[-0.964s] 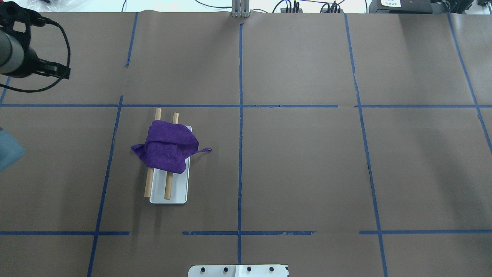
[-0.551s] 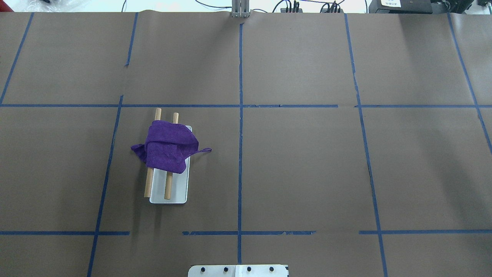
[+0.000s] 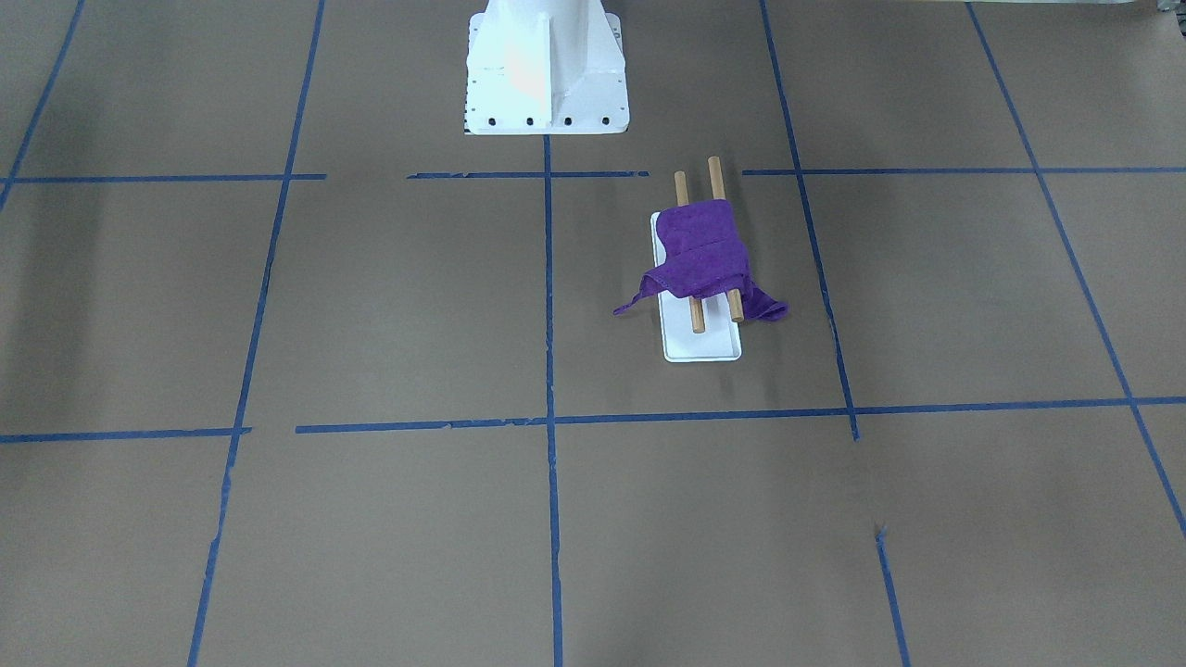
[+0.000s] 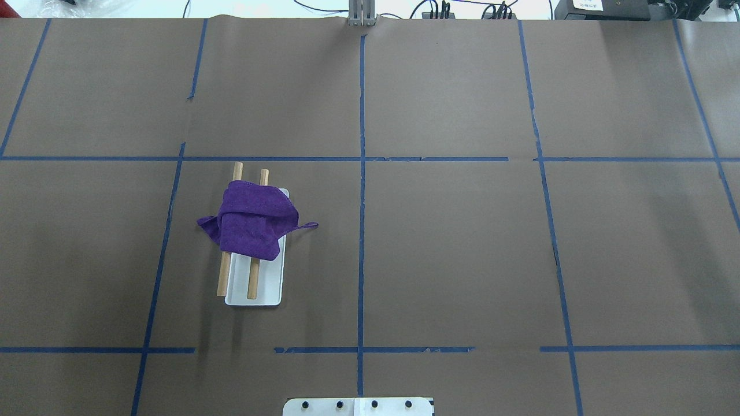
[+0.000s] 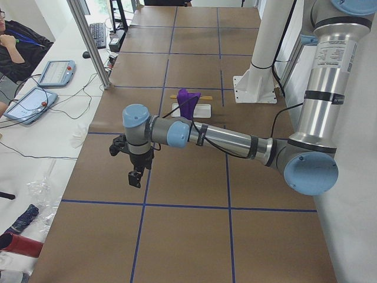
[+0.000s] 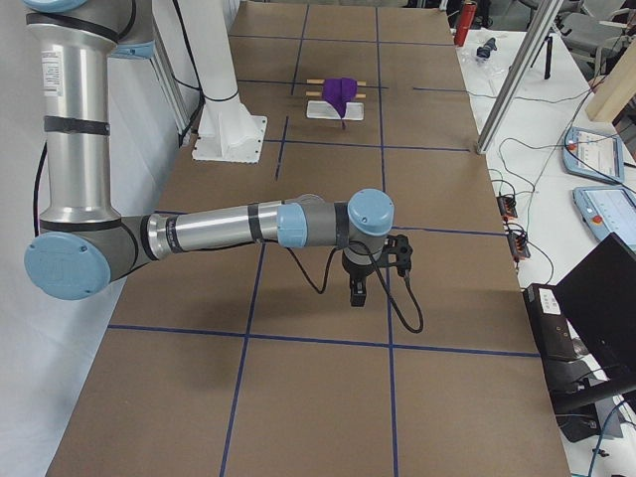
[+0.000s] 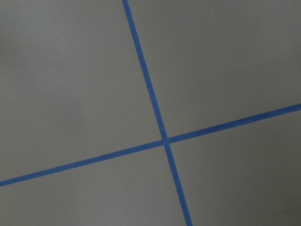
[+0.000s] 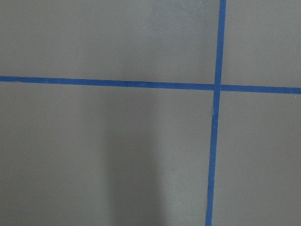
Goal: Hang towel on rack
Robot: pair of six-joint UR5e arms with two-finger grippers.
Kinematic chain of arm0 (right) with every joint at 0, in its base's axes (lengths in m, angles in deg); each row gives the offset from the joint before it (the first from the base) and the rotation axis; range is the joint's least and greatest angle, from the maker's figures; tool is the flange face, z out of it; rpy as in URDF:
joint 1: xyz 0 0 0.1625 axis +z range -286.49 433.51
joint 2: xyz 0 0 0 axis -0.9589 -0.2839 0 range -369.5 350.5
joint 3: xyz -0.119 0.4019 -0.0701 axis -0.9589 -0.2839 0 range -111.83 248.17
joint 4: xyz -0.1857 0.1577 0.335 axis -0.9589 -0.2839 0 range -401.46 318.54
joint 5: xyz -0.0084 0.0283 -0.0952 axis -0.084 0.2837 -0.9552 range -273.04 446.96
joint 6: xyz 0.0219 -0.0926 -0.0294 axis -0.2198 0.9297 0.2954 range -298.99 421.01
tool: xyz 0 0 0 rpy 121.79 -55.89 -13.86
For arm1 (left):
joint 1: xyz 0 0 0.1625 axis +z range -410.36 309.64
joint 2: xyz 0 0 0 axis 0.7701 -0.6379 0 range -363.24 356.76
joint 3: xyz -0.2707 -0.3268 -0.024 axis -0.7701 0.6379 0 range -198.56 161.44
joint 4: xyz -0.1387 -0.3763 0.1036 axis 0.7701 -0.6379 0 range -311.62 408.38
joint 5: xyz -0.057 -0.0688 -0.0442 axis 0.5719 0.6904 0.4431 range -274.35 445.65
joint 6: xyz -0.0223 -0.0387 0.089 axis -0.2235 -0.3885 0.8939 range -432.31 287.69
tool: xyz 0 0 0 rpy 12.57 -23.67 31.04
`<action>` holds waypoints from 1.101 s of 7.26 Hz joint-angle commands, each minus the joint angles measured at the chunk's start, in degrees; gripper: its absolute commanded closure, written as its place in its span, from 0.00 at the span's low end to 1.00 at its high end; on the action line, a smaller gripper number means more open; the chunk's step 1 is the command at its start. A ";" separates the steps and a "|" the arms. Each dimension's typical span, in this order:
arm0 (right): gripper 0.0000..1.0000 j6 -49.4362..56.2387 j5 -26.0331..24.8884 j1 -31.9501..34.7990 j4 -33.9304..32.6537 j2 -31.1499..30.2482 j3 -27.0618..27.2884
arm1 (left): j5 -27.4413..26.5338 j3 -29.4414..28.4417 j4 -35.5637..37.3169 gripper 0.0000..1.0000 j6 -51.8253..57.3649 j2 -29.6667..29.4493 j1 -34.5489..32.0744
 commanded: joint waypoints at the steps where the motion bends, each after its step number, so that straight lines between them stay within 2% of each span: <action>1: 0.00 0.77 0.38 1.82 0.11 -1.46 -0.83 | 3.76 -1.32 0.49 0.00 0.46 2.26 -2.94; 6: 0.00 0.51 -0.50 2.79 0.20 -1.29 -5.56 | 4.93 -1.16 1.73 0.00 -2.70 -1.07 -4.02; 8: 0.00 0.25 -0.50 2.97 0.20 -1.03 -5.66 | 4.93 -1.24 1.73 0.00 -2.70 -1.07 -4.02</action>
